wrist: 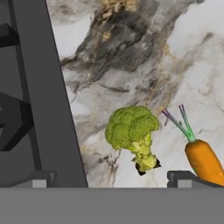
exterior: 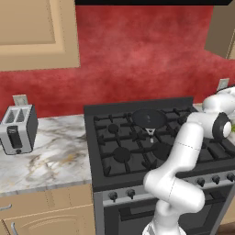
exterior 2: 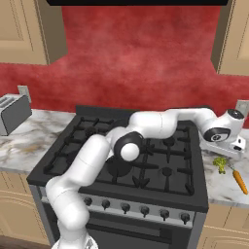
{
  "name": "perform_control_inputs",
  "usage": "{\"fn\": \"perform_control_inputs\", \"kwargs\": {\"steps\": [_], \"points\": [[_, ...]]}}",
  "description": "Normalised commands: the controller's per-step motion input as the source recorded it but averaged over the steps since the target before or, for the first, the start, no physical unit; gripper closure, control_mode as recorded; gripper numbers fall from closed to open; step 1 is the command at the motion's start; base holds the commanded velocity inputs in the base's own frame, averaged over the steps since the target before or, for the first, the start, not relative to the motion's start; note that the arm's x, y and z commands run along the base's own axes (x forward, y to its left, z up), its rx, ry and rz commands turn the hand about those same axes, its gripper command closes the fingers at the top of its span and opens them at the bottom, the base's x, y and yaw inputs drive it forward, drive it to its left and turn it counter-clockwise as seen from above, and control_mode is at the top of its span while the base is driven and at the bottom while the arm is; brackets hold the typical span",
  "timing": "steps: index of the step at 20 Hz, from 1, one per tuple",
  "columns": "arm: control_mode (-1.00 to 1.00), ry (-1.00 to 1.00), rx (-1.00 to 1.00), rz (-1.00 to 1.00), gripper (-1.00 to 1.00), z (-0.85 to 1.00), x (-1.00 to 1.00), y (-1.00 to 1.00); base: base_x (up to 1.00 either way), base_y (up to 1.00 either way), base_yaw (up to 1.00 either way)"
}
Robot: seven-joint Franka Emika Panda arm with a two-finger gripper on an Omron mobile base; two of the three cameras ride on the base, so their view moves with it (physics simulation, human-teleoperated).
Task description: Put the carrot and broccoli in the pan. Then turn on the rear center burner and set the heat to medium.
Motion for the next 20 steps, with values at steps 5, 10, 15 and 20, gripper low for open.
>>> {"fn": "perform_control_inputs", "kwargs": {"steps": [5, 10, 15, 20], "points": [[-1.00, 0.10, -0.04, 0.00, -1.00, -0.02, 0.25, -0.13, 0.00, 0.00, 0.00], [-1.00, 0.00, 0.00, 0.00, -1.00, -0.04, 0.12, -0.10, 0.00, 0.00, 0.00], [-1.00, 0.00, 0.01, 0.00, -1.00, -0.24, 0.07, -0.18, 0.00, 0.00, 0.00], [-1.00, 0.00, 0.00, 0.01, -1.00, -0.20, 0.05, -0.19, 0.00, 0.00, 0.00]]}}
